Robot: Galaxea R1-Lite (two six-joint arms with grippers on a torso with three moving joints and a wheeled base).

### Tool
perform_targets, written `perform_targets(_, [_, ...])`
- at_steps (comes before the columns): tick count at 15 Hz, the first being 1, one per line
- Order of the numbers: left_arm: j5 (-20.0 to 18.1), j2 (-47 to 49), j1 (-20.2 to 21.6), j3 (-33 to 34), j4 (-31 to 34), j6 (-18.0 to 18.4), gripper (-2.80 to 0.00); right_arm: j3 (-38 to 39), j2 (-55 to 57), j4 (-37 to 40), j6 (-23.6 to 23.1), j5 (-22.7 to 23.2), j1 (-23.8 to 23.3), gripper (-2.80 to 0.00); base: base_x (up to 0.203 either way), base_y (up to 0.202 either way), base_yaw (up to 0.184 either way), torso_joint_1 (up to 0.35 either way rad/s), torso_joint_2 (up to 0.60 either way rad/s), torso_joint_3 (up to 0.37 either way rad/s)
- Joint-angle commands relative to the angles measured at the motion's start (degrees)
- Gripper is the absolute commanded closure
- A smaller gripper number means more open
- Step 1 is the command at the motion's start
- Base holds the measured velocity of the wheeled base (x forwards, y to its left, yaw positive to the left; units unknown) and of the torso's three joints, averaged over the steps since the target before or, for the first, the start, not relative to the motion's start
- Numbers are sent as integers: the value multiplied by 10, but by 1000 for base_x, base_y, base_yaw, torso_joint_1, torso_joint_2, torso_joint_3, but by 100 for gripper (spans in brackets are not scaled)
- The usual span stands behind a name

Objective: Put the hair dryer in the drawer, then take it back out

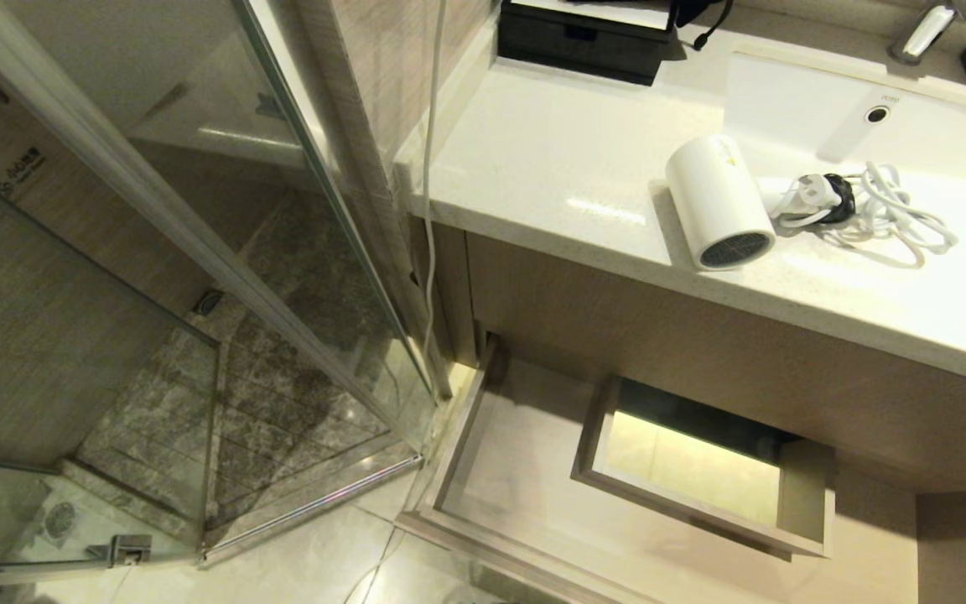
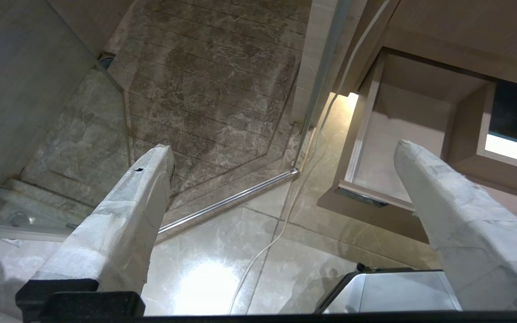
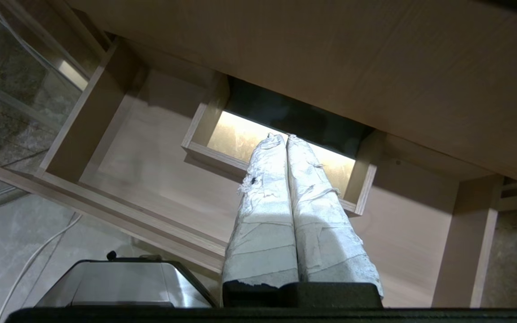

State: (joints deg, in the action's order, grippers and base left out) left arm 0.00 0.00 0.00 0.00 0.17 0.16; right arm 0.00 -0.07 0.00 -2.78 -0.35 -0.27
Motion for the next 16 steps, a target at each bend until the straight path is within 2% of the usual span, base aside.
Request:
perform_targets(1, [0,0,0,0,0,0,-280,0,1,0,-1,0,0,0,0,0,0,168,-346,-185])
perform_targets(4, [0,0,0,0,0,0,-280,0,1,0,1,0,0,0,0,0,0,148,-305,-151])
perform_targets(16, [0,0,0,0,0,0,-280,0,1,-1,-1,1,0,0,0,0,0,24,-6,20])
